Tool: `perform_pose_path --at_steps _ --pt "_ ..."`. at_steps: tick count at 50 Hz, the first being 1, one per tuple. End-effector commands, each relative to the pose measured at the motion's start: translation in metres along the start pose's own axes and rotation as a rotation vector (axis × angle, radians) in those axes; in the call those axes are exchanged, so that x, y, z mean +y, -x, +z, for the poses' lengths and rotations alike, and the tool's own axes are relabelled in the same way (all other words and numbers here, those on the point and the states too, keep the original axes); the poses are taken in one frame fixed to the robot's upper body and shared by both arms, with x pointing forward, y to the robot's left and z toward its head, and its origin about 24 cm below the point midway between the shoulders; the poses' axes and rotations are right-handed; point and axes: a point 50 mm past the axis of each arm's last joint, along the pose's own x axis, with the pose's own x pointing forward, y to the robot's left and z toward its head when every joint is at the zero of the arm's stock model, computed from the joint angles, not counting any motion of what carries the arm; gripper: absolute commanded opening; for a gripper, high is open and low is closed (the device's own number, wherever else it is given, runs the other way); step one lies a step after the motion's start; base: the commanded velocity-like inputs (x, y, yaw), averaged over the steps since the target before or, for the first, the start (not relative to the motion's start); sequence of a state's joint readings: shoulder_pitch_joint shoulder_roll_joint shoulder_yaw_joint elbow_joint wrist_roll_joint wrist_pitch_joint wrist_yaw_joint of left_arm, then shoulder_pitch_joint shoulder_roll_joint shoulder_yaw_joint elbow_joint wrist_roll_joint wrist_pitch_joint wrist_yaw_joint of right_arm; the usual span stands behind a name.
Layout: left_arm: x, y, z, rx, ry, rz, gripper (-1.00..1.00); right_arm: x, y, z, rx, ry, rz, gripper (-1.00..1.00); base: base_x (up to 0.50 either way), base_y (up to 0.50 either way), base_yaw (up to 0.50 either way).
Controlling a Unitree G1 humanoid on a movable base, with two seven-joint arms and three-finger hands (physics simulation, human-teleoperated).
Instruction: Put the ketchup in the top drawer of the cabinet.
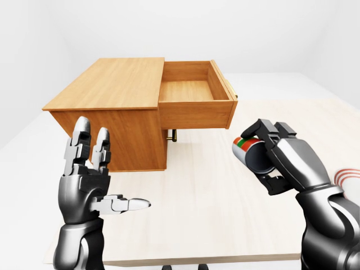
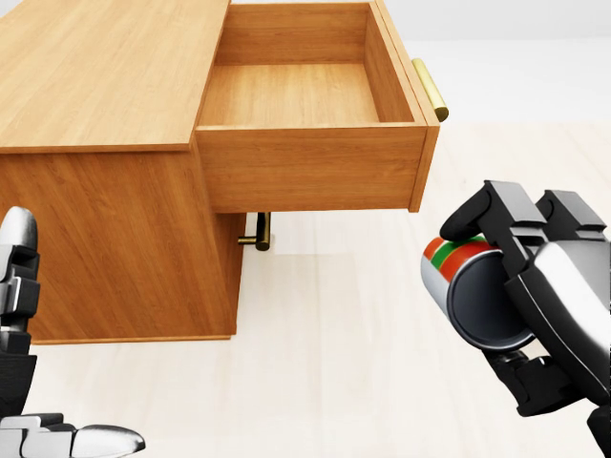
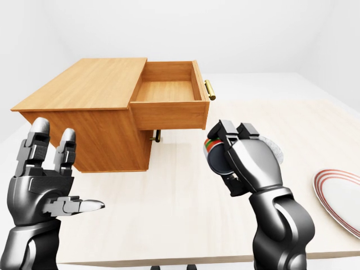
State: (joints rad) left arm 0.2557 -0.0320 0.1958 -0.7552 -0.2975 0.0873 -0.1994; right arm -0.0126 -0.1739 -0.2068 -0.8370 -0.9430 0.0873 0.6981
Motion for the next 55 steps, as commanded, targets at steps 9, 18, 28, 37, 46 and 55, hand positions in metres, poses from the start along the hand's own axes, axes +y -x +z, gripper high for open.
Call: perform_pose_path --at_steps 9,18,28,37,46,55 --pt "0.002 -0.001 0.009 -0.045 0.002 0.008 1.0 -0.046 -0.032 0.02 0.019 0.309 -0.218 -1.0 0.0 0.0 0.0" --pt "0.0 0.001 0.008 -0.034 0.003 -0.001 1.0 -0.074 -0.085 0.031 -0.045 0.37 -0.219 -1.0 0.0 0.0 0.0" --pt "0.0 0.001 0.008 -0.034 0.004 -0.003 1.0 -0.1 -0.121 0.049 -0.147 0.388 -0.18 -1.0 0.0 0.0 0.0" --pt "0.001 0.001 0.006 -0.025 0.001 -0.003 1.0 -0.12 -0.163 0.043 -0.079 0.244 -0.124 -1.0 0.0 0.0 0.0" --pt "0.001 -0.001 0.004 -0.023 0.001 -0.001 1.0 -0.138 -0.191 0.042 -0.062 0.145 -0.047 -1.0 0.0 0.0 0.0" --pt "0.001 -0.002 0.003 -0.021 0.0 0.001 1.0 -0.153 -0.212 0.054 -0.071 0.066 0.035 -1.0 0.0 0.0 0.0"
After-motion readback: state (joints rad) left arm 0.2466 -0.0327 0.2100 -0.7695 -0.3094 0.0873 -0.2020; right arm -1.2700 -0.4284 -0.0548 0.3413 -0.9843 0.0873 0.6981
